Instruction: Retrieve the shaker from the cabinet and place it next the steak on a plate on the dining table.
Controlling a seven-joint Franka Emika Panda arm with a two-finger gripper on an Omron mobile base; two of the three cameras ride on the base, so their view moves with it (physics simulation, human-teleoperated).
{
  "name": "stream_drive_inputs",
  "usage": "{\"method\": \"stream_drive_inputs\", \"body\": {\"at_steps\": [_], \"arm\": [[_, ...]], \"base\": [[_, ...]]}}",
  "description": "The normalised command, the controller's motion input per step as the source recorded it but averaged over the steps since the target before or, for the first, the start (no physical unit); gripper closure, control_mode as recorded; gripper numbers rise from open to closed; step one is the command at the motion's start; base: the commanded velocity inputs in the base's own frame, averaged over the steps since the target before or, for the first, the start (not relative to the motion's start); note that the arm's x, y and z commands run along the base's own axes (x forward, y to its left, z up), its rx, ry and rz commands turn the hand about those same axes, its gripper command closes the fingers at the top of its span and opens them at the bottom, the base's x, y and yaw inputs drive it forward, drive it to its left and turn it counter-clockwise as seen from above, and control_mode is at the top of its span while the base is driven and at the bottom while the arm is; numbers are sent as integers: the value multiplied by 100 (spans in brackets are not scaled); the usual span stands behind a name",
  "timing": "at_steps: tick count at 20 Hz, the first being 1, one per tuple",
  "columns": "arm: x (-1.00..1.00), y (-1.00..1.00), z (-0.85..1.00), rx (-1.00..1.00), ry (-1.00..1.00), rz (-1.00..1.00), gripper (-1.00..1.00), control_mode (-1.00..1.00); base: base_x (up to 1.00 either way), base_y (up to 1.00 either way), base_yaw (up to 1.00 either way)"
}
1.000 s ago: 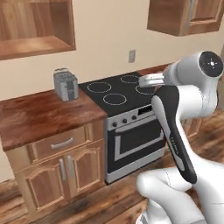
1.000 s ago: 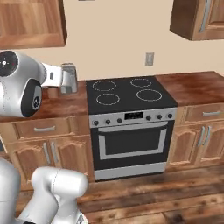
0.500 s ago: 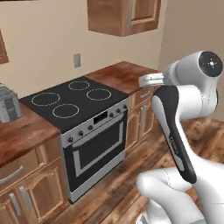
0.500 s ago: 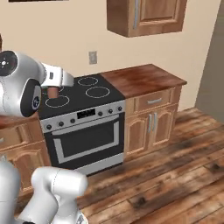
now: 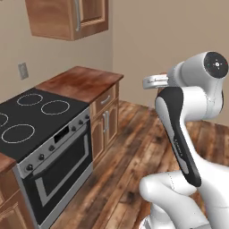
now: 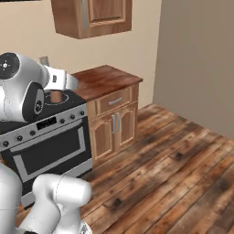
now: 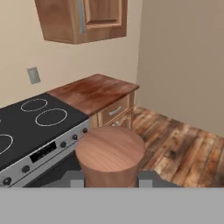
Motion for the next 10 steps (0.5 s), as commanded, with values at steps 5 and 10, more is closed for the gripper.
{"method": "stream_drive_inputs", "body": {"at_steps": [5, 10], "arm": [[0, 0, 0, 0, 0, 0, 100, 100], [0, 0, 0, 0, 0, 0, 100, 100]], "base": [[-60, -35, -48], [-67, -33, -48]]}}
